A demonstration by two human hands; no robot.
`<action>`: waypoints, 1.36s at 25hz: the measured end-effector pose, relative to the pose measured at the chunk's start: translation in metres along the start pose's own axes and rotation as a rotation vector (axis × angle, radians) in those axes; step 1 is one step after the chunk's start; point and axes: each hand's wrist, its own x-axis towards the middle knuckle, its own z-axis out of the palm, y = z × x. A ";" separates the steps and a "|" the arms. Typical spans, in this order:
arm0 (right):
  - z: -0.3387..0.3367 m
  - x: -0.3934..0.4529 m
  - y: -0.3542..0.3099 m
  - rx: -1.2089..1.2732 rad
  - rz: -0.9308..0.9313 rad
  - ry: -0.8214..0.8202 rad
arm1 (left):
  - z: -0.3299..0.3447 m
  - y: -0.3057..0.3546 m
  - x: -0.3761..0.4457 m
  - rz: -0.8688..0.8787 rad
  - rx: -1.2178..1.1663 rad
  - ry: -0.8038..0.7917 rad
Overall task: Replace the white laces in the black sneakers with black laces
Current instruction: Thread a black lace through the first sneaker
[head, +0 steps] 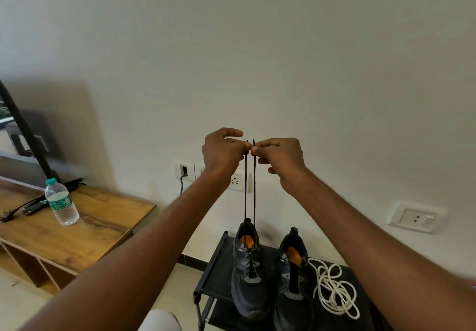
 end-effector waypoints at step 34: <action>0.037 0.007 0.326 -1.009 0.038 -0.245 | 0.017 -0.349 -0.018 -0.140 1.034 -0.459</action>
